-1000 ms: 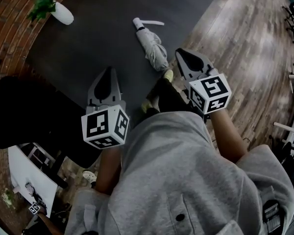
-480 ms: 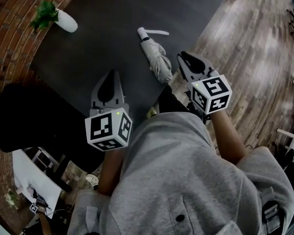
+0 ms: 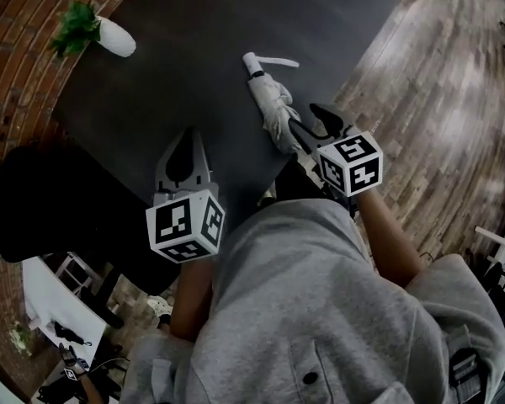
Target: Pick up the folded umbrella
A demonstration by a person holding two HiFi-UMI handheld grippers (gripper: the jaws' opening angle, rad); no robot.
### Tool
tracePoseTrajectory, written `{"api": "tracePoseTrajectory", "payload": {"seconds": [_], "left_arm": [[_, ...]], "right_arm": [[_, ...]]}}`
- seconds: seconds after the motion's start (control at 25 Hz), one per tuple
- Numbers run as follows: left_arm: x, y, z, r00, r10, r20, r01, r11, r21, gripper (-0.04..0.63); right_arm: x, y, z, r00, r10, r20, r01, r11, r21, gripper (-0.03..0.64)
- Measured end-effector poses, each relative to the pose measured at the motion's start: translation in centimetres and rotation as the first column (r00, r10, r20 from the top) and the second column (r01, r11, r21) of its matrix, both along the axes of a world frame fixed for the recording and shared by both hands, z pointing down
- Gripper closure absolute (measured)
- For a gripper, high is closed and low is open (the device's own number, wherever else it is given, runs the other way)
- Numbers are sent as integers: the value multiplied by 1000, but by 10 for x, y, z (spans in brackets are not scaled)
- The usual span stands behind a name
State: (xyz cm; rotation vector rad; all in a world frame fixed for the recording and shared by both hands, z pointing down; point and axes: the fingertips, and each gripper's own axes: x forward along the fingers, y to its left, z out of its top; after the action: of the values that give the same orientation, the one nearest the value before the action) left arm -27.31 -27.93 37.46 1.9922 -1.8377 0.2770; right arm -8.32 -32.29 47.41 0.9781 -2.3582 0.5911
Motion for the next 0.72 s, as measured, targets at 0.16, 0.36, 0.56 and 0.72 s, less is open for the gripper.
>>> {"api": "tracePoseTrajectory", "payload": {"seconds": [0.16,0.36,0.56,0.72], "left_arm": [[-1,-5,8,1000,-2,0,2,1000,-22,580],[0,-8,17,1000,0,0,0,999,-44,580],[0,-10,25,1000,1,-2,-1,998,-67,580],[-4,-13,28,1000,-2,-3,2,997,-74,580]], "right_arm": [[-2,6,26,1000,-20,-11,19,995,-98,351],[-8,11,51,999,-41,-33,35,985,-169,333],[-13,13,72,998,-47,-29,38,967,-253,290],[-20,12,88,998,-47,-46,31,953,-301,279]]}}
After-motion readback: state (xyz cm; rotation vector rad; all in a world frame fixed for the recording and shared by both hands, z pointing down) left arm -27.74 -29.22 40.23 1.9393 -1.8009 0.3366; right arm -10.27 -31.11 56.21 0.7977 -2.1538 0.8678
